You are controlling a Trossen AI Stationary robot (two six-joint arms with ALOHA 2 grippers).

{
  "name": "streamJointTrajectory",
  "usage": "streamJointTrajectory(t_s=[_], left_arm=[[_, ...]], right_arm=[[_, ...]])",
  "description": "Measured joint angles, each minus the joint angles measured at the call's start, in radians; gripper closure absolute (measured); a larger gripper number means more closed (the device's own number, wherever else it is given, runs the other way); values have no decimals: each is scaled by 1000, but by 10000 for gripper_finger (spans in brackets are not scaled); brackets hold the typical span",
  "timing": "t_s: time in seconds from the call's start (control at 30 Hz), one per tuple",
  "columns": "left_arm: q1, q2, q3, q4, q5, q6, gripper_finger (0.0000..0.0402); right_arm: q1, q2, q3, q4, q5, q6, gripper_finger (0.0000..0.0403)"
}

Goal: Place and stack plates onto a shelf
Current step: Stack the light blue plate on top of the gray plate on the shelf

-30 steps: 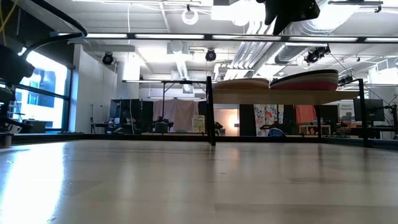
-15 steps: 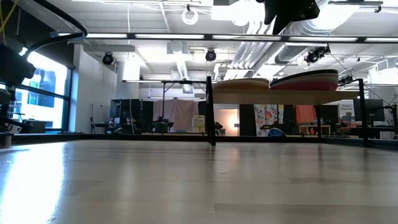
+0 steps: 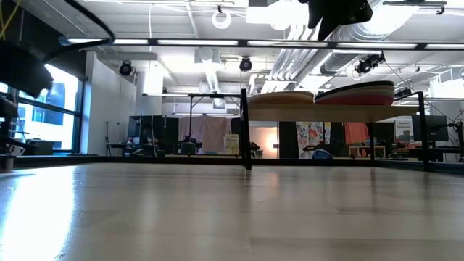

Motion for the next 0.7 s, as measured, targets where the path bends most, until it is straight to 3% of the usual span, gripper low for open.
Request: streamJointTrajectory(t_s=[0.27,0.7], left_arm=[[141,-86,0,-39,13,0,400],[479,-304,0,-60,11,27,401]], right_arm=[[0,0,0,9,0,0,283],[-5,42,1,151,0,0,240]])
